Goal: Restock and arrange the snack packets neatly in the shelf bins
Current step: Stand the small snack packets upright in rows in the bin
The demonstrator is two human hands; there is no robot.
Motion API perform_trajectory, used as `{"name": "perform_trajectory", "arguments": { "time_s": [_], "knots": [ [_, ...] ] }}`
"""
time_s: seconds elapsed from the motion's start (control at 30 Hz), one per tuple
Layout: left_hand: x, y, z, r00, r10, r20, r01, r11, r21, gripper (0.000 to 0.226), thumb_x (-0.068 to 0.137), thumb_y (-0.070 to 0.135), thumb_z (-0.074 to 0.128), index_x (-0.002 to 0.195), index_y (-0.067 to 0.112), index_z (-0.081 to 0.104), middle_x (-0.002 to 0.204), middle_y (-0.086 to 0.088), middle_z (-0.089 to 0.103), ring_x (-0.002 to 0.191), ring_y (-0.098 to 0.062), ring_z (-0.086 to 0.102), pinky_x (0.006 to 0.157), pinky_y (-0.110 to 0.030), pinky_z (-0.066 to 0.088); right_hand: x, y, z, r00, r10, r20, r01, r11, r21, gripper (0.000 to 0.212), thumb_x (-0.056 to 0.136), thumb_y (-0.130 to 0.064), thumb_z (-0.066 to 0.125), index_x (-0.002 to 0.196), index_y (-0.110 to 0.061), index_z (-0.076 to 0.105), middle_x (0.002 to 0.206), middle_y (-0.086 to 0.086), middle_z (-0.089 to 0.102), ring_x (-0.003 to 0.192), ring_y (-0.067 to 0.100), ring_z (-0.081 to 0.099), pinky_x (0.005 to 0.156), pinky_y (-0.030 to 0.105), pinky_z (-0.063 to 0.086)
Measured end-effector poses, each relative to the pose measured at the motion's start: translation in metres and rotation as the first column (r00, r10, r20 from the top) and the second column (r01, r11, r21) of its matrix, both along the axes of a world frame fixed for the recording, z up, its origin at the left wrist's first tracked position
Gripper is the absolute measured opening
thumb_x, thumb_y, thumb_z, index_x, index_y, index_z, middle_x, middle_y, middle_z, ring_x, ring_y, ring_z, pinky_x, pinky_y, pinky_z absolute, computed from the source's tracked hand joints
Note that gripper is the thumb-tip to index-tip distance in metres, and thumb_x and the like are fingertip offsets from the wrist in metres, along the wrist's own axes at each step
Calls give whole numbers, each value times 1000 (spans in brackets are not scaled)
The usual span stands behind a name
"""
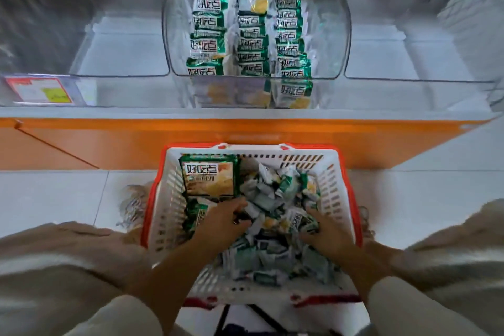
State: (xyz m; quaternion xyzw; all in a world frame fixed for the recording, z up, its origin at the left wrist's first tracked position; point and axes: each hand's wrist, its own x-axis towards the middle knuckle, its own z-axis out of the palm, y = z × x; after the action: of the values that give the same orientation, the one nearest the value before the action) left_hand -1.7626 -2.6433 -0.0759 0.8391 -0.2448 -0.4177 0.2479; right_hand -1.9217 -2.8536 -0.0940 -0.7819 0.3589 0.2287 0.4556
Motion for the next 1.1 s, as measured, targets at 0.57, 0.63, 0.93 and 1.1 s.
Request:
{"name": "perform_trajectory", "arguments": {
  "time_s": [0.57,0.63,0.93,1.1],
  "knots": [
    [-23,-41,-75,999,-25,-23,27,993,112,39,99,25,57,137,23,52,136,-11,37,113,-29,56,95,-29,44,18,-1,-62,997,-43,-63,37,995,-94,39,81,-35,75,111,-26,51,129,5,40,113,26,53,97,41,47],
    [-24,-39,-74,1000,17,-20,-16,997,79,34,98,19,59,132,21,58,129,-10,41,110,-26,56,89,-22,41,15,-7,-57,996,-49,-71,51,998,27,42,81,-27,77,113,-24,51,122,-1,45,118,23,52,95,35,47],
    [-17,-22,-60,966,227,-122,-233,972,-35,28,99,29,58,126,21,62,118,-1,59,97,-18,57,84,-27,49,19,8,-41,983,107,-152,-80,982,170,79,86,-23,73,150,-23,28,156,4,29,132,25,44,93,25,44],
    [-9,-13,-42,946,315,-73,-317,948,-25,34,103,40,42,128,17,50,85,-2,59,65,-17,57,49,-19,38,27,15,-30,994,-94,-49,103,968,228,57,82,-12,76,133,-19,51,142,8,47,117,22,52,82,24,47]
  ]
}}
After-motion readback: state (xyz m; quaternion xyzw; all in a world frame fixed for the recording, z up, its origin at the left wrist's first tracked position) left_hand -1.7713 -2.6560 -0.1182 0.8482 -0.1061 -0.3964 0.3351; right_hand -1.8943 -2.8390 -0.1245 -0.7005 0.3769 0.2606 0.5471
